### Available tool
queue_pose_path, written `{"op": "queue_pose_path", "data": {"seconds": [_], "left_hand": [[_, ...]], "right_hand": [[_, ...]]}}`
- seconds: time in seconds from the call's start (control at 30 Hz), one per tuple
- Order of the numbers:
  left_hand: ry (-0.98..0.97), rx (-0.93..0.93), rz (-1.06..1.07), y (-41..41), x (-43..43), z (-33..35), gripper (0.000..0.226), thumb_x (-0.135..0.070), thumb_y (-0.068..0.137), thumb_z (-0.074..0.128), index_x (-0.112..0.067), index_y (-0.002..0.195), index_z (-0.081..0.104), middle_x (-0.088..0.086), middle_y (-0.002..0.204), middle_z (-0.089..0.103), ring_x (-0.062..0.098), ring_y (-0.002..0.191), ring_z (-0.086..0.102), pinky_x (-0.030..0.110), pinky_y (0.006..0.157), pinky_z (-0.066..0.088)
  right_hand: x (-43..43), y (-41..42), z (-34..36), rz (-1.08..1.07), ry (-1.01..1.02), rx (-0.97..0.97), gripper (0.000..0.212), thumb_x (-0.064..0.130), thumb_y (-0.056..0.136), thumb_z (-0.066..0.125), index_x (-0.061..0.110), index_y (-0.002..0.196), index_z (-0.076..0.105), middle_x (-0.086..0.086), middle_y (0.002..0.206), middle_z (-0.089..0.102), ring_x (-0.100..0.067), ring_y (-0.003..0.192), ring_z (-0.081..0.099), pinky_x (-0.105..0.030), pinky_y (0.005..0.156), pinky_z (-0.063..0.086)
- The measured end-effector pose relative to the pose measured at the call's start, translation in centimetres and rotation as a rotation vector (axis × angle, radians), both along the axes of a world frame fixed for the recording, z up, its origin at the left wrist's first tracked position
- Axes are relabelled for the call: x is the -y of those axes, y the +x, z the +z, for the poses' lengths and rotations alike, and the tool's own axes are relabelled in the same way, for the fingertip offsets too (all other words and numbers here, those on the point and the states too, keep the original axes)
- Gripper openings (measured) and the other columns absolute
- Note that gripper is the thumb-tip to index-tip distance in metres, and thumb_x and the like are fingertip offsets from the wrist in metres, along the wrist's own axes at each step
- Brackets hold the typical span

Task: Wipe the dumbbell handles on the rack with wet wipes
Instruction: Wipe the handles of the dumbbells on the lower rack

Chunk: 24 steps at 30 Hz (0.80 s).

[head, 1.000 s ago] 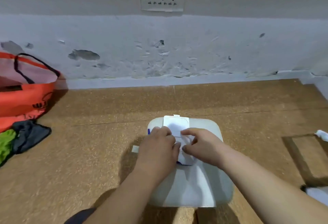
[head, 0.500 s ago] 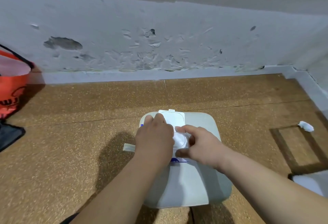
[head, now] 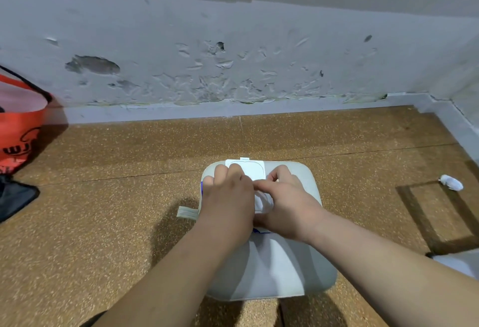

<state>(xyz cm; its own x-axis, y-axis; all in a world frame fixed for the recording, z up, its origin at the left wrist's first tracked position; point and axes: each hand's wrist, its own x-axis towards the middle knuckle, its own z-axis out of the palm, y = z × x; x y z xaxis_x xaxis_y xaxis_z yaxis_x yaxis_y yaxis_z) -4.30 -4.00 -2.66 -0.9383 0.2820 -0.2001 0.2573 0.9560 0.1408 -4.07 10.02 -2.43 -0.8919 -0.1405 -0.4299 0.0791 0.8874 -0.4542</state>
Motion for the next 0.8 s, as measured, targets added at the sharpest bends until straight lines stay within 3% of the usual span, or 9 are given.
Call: {"op": "queue_pose_path", "data": {"seconds": [0.2,0.33,0.53,0.7,0.8], "left_hand": [[0.04,-0.02,0.011,0.2,-0.2,0.2,0.032,-0.023,0.092,0.062,-0.019,0.121,0.049,0.002,0.122,0.051,0.024,0.114,0.047,0.035,0.09,0.038],[0.107,-0.027,0.022,0.1,0.1,0.1,0.03,-0.023,0.093,0.063,-0.02,0.119,0.047,0.0,0.12,0.056,0.023,0.112,0.053,0.034,0.084,0.036],[0.448,0.004,0.029,0.1,1.4,0.2,0.006,-0.023,0.102,0.05,-0.021,0.103,0.045,-0.002,0.108,0.056,0.021,0.102,0.051,0.032,0.075,0.034],[0.839,0.086,0.133,0.2,2.8,-0.9,0.019,-0.012,0.102,0.049,-0.024,0.088,0.048,-0.007,0.086,0.052,0.006,0.077,0.046,0.024,0.065,0.036],[0.914,0.099,0.204,0.1,3.1,-1.2,0.021,-0.006,0.101,0.046,-0.022,0.088,0.05,-0.006,0.084,0.053,0.006,0.072,0.047,0.02,0.062,0.038]], "right_hand": [[-0.1,-0.1,-0.1,-0.027,0.014,-0.016,0.053,0.05,0.075,0.083,0.053,0.124,0.062,0.014,0.109,0.035,-0.009,0.115,0.044,-0.039,0.096,0.051],[-0.1,-0.3,0.2,-0.05,0.011,0.005,0.049,0.051,0.073,0.083,0.055,0.117,0.062,0.015,0.11,0.037,-0.007,0.112,0.047,-0.038,0.095,0.052],[-0.1,-0.6,0.6,-0.034,0.037,0.029,0.04,0.053,0.071,0.084,0.056,0.1,0.058,0.014,0.109,0.037,-0.006,0.112,0.047,-0.038,0.094,0.051],[-0.3,-0.7,0.7,-0.033,0.048,0.063,0.065,0.053,0.072,0.087,0.052,0.13,0.059,0.016,0.116,0.037,-0.006,0.116,0.045,-0.037,0.099,0.049],[-0.3,-0.5,0.5,-0.061,0.035,0.051,0.067,0.055,0.072,0.088,0.051,0.132,0.058,0.017,0.116,0.039,-0.006,0.115,0.048,-0.037,0.098,0.05]]}}
